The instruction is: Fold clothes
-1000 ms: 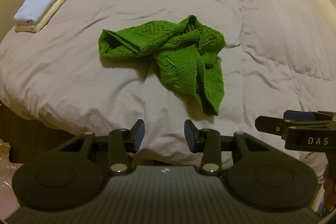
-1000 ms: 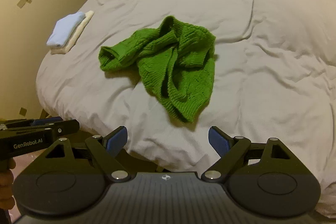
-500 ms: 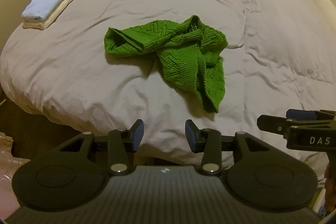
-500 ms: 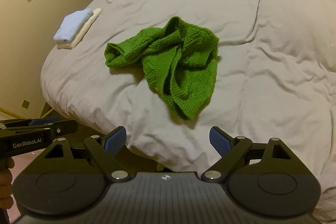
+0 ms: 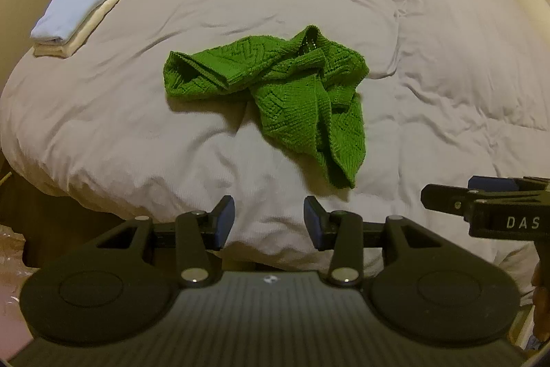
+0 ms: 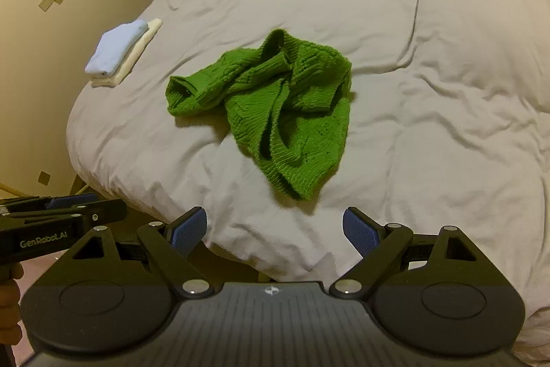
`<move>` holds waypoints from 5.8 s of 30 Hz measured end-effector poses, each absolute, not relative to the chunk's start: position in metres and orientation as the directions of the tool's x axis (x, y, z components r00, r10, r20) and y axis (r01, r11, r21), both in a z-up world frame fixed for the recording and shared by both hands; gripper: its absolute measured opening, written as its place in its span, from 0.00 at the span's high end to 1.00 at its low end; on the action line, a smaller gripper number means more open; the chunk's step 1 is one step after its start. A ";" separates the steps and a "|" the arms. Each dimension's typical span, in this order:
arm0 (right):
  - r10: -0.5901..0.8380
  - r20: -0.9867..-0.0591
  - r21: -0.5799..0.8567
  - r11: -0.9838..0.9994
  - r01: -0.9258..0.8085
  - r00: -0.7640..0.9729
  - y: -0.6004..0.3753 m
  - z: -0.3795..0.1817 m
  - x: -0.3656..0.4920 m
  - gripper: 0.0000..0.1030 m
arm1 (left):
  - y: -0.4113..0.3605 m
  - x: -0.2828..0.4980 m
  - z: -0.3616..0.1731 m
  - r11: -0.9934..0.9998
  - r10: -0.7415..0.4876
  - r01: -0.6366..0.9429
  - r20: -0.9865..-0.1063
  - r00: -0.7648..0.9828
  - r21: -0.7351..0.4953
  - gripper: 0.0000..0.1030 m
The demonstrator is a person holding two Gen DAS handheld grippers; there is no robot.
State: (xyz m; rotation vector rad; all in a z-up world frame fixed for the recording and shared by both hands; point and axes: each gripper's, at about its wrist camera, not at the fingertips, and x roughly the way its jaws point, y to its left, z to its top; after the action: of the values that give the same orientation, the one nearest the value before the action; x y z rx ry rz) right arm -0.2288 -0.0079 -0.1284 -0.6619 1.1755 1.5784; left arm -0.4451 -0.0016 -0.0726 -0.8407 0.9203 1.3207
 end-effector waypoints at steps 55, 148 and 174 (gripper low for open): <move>0.320 -0.942 0.111 0.011 -0.994 -0.101 0.190 -0.269 -0.236 0.29 | 0.213 -0.457 -0.214 0.594 0.427 -0.753 -0.904 -0.002 0.282 0.52; 0.309 -0.847 0.531 0.504 -0.681 -0.432 0.053 -0.349 -0.259 0.32 | 0.220 -0.674 -0.268 0.072 0.210 -0.974 -0.952 0.224 -0.213 0.33; 0.577 -0.800 0.577 0.663 -0.477 -0.165 0.028 -0.303 -0.250 0.93 | 0.238 -0.737 -0.300 -0.018 0.109 -0.921 -0.917 0.384 -0.388 0.98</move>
State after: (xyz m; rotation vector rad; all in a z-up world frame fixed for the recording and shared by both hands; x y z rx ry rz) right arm -0.2503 0.0276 -0.3026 0.0880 1.4672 0.9304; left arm -0.7366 0.2377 -0.3002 -1.3239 0.8220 0.9864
